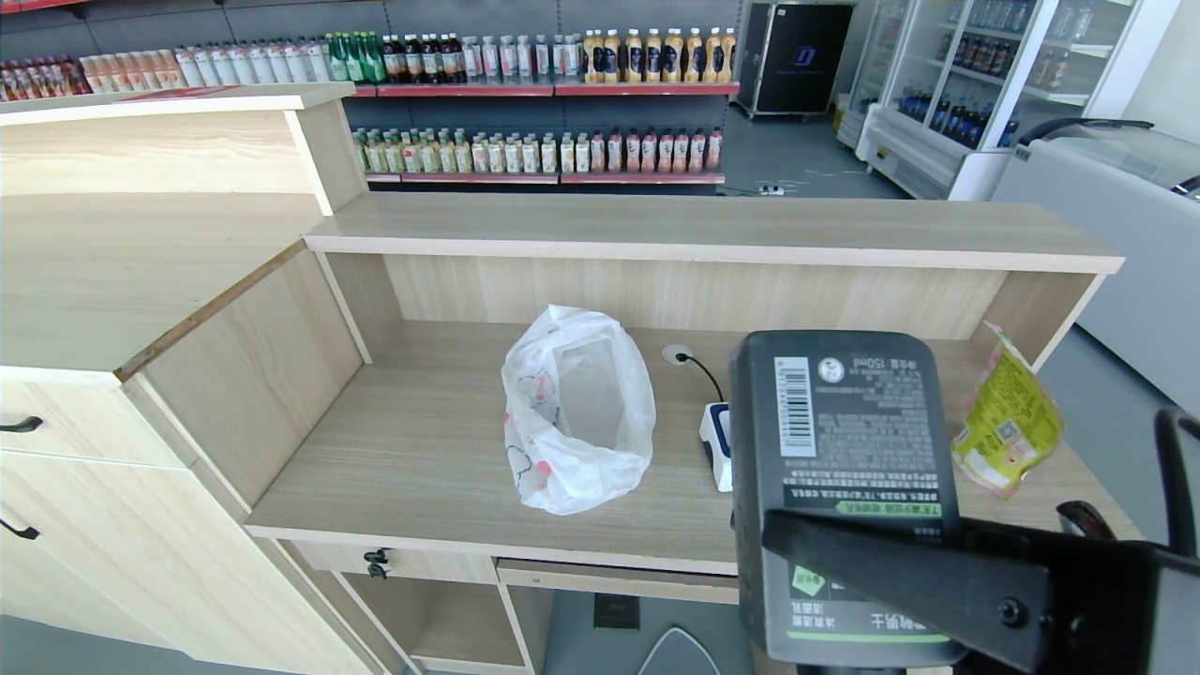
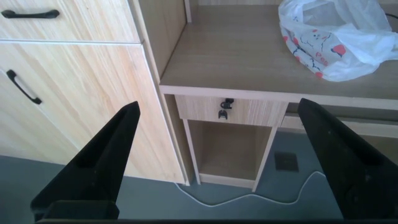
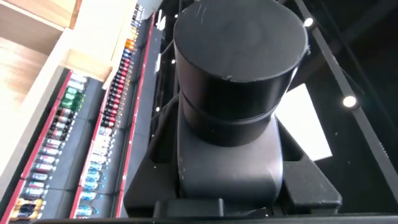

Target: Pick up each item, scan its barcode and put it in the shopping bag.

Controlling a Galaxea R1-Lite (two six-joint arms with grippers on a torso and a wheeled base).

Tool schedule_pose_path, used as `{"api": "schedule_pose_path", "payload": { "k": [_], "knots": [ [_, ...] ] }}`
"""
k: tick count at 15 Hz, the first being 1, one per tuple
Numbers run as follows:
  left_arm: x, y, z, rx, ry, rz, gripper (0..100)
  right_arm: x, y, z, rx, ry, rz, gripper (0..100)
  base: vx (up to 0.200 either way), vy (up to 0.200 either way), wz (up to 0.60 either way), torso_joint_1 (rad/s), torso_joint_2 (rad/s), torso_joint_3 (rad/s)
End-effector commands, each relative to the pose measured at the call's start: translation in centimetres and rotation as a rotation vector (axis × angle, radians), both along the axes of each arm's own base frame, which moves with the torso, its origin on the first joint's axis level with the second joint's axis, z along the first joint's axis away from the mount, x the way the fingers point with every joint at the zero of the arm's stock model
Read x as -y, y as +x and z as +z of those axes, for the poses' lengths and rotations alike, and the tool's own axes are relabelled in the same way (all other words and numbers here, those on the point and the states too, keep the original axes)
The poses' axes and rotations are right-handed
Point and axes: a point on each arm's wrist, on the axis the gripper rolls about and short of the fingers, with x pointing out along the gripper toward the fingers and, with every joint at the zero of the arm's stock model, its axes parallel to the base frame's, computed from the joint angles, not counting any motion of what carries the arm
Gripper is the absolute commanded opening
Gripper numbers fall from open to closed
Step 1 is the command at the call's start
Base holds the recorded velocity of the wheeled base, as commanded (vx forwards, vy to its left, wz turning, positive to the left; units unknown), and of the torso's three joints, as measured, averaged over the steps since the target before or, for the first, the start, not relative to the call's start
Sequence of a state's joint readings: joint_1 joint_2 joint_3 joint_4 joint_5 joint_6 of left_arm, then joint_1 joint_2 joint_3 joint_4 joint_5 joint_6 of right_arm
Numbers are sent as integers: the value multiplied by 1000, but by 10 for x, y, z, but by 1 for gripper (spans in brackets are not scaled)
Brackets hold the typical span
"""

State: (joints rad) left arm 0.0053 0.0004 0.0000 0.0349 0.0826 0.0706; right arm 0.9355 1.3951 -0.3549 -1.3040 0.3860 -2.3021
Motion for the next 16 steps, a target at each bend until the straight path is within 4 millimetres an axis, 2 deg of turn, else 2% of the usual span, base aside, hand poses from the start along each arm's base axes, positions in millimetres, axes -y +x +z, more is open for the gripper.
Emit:
{"api": "schedule_pose_path", "payload": {
  "k": [1,2,4,6,7,9,10,11,12,14,16],
  "knots": [
    [0,0,0,0,0,1,100,0,1,6,-16,28,6,0,0,0,0,0,0,0],
    [0,0,0,0,0,1,100,0,2,6,-68,34,11,0,0,0,0,0,0,0],
    [0,0,0,0,0,1,100,8,30,-7,-394,33,-68,0,0,0,0,0,0,0],
    [0,0,0,0,0,1,100,33,55,-6,-622,127,-208,0,0,0,0,0,0,0],
    [0,0,0,0,0,1,100,45,61,-5,-680,177,-274,0,0,0,0,0,0,0],
    [0,0,0,0,0,1,100,82,59,3,-877,404,-452,0,0,0,0,0,0,0],
    [0,0,0,0,0,1,100,88,60,6,-917,475,-469,0,0,0,0,0,0,0],
    [0,0,0,0,0,1,100,97,65,17,-974,644,-486,0,0,0,0,0,0,0],
    [0,0,0,0,0,1,100,99,70,28,-995,787,-496,0,0,0,0,0,0,0],
    [0,0,0,0,0,1,100,105,72,36,-1036,1131,-607,0,0,0,0,0,0,0],
    [0,0,0,0,0,1,100,101,71,40,-1006,1274,-684,0,0,0,0,0,0,0]
  ]
}}
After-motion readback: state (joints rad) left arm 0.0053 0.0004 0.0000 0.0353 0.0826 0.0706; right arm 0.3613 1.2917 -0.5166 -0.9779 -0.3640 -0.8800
